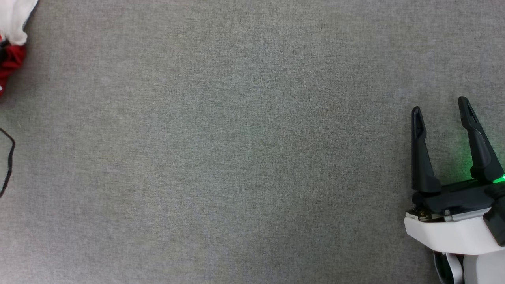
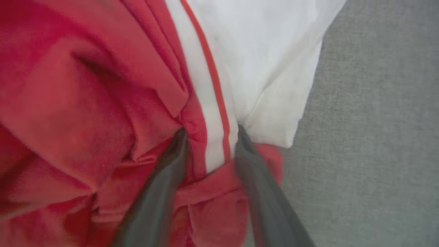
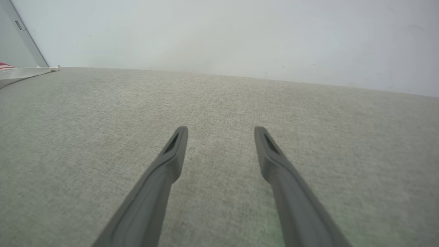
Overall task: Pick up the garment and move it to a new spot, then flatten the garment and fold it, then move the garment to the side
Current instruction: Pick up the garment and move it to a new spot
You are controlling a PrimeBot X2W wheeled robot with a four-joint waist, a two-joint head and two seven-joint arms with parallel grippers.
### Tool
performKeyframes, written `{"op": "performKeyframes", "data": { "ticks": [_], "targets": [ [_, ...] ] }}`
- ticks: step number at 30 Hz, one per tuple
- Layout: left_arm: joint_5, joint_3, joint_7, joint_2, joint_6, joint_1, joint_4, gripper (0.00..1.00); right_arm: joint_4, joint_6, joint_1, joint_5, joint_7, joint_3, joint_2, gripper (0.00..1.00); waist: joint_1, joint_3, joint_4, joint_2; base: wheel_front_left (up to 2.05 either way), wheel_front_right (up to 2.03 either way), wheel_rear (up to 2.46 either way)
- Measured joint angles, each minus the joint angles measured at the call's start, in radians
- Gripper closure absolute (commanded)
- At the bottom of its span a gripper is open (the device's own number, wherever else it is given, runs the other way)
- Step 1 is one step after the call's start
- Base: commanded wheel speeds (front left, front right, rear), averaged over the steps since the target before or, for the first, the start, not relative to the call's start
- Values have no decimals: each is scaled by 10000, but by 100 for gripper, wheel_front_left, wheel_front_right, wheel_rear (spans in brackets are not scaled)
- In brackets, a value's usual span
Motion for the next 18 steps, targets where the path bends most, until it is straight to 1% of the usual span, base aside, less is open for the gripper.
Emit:
{"op": "performKeyframes", "data": {
  "ticks": [3,4,8,14,18],
  "targets": [
    [-104,-196,-401,-56,2,2,13,100,29,0,-2,-71,0,-58,0,0,0,-30,49,0,0,0,0],
    [-127,-431,-907,-69,17,41,50,100,157,0,-2,-146,0,-111,0,0,1,-190,104,0,0,0,0],
    [-17,-732,-2134,-88,13,161,44,100,376,0,-25,-161,4,-121,0,0,1,-576,137,0,0,0,0],
    [121,-1313,-3653,27,-2,303,-261,100,757,0,-12,-67,4,-117,-2,0,1,-1506,115,0,0,0,0],
    [2,-1653,-4355,27,-4,517,-637,100,1049,0,57,50,4,-159,-2,0,1,-2256,77,0,0,0,0]
  ]
}}
